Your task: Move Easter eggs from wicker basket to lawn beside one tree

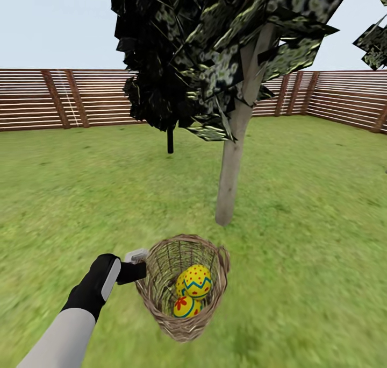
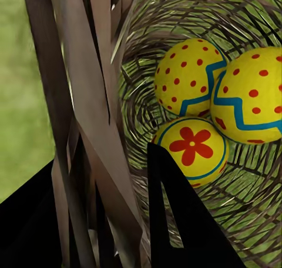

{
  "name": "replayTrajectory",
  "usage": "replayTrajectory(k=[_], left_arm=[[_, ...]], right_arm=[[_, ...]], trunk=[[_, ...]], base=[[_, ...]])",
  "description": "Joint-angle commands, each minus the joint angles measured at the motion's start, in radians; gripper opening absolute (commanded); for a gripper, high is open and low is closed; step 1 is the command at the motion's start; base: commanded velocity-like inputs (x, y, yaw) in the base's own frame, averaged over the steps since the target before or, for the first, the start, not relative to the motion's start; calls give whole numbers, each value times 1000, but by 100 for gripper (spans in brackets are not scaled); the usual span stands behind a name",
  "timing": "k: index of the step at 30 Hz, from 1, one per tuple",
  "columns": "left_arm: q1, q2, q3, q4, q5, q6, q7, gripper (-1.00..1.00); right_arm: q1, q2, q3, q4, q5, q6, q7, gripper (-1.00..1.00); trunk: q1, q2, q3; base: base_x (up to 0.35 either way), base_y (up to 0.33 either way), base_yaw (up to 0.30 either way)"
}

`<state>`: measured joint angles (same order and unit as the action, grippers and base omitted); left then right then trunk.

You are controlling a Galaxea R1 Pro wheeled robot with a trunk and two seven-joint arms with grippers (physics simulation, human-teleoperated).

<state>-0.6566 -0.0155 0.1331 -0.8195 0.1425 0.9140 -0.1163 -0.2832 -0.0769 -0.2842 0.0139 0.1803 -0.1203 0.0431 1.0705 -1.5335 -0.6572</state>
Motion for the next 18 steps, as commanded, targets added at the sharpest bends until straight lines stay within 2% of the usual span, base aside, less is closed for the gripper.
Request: replayTrajectory(k=[1, 18], left_arm=[[-1, -1, 5, -1, 19, 6, -3, -100], [0, -1, 5, 0, 19, 6, -3, -100]], right_arm=[[-1, -1, -9, 1, 8, -4, 3, 100], [-1, -3, -9, 1, 7, -4, 3, 100]], trunk=[[0, 0, -1], [0, 0, -1]], base=[[316, -136, 4], [314, -155, 0]])
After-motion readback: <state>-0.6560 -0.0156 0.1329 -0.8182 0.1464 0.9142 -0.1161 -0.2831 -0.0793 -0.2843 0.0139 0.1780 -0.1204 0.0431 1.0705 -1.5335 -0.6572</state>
